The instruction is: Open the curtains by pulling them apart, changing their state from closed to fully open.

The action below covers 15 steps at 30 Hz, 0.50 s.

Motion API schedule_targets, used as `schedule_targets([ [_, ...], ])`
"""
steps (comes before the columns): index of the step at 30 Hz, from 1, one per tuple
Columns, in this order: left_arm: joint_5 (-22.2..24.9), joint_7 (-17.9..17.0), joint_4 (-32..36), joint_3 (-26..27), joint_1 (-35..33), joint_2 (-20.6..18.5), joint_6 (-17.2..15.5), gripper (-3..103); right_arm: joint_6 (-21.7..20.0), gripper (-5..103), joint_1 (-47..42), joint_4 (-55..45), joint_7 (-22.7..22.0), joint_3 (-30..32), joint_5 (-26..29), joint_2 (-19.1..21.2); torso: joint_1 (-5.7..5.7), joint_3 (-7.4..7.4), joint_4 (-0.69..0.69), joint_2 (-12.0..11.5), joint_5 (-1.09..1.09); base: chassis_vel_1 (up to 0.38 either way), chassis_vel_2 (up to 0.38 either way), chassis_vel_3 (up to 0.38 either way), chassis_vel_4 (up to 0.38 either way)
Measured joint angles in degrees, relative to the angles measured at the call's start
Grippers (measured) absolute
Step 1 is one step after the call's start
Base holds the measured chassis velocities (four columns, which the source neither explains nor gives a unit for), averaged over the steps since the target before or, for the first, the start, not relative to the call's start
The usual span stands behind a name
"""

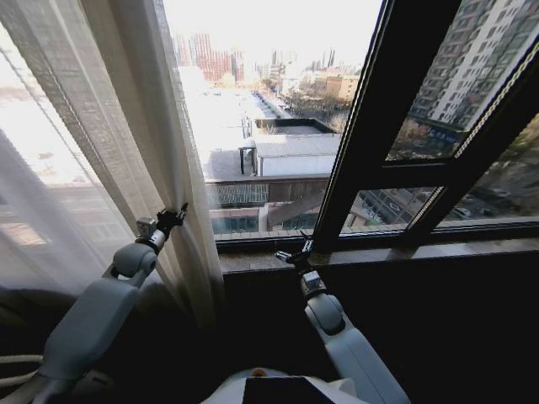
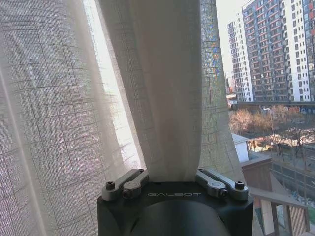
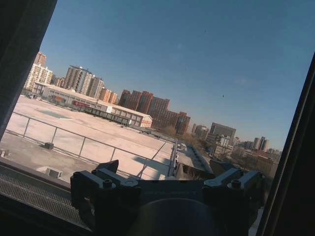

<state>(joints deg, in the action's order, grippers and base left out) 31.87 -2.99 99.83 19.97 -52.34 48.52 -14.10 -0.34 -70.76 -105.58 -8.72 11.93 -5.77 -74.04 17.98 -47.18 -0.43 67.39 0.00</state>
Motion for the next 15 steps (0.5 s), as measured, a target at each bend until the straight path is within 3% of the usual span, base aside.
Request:
schedule_targets([
  [1, 0.0, -0.05, 0.19, 0.06, -0.09, -0.09, -0.08, 6, 0.06, 100, 0.0, 0.05, 0.0, 0.02, 0.0, -0.02, 0.0, 0.0, 0.0, 0.0, 0.0, 0.0, 0.0, 0.0, 0.0],
  [4, 0.0, -0.32, 0.4, 0.2, -0.16, -0.16, -0.21, 2, 0.12, 100, 0.02, 0.17, 0.01, 0.03, 0.0, -0.04, 0.0, 0.0, 0.0, 0.0, 0.0, 0.0, 0.0, 0.0, 0.0],
  [8, 0.0, -3.49, 0.82, 0.83, 0.09, 0.06, -0.57, 2, 0.24, 100, 0.34, 0.69, 0.06, -0.05, 0.01, -0.04, 0.0, 0.0, 0.0, 0.0, 0.0, 0.0, 0.0, 0.0, 0.0],
  [12, -0.22, -10.63, 1.06, 3.03, 1.84, 1.0, -0.9, 2, 0.48, 100, 0.7, 1.44, 0.14, -0.26, 0.12, -0.07, 0.0, 0.0, -0.01, 0.0, -0.01, 0.0, 0.0, 0.0, 0.0],
  [15, -0.3, -13.35, 1.07, 4.51, 2.78, 0.97, -1.04, 2, 0.56, 100, 0.94, 1.81, 0.17, -0.38, 0.19, -0.05, 0.0, 0.0, -0.01, 0.0, -0.01, 0.0, 0.0, 0.0, 0.0],
])
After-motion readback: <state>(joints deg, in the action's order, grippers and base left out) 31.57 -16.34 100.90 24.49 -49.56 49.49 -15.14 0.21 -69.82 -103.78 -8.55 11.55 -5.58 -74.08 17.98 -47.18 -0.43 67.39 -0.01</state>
